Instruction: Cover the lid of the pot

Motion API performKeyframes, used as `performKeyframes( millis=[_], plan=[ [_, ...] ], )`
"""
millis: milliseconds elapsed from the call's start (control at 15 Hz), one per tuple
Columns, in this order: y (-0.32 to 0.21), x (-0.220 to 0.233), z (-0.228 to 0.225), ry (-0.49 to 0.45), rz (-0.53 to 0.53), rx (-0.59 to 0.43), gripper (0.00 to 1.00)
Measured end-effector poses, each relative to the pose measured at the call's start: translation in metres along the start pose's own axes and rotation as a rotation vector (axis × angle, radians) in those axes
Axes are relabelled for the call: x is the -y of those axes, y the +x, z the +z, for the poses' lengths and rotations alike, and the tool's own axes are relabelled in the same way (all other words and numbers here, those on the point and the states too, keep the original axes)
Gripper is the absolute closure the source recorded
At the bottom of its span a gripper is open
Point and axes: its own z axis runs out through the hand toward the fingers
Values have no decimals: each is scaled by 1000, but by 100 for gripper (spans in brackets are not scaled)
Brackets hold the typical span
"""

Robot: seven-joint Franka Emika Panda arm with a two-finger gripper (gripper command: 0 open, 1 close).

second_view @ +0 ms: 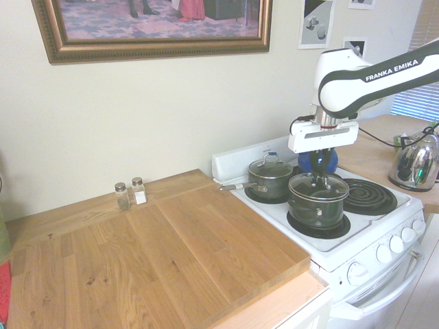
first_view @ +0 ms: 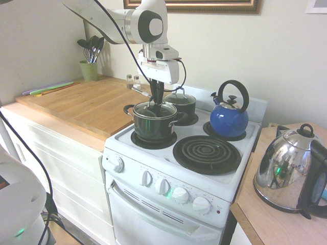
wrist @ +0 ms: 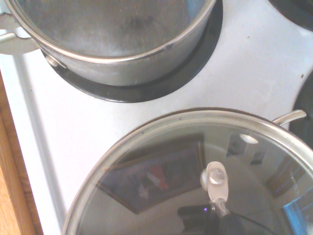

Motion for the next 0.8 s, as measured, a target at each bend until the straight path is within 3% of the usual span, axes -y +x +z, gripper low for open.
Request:
performKeyframes(
  millis=[333, 800],
  plan=[
    [-11, 0, -14, 7, -16, -5, 0],
    [-56, -23, -121, 117, -47, -70, 0]
  ],
)
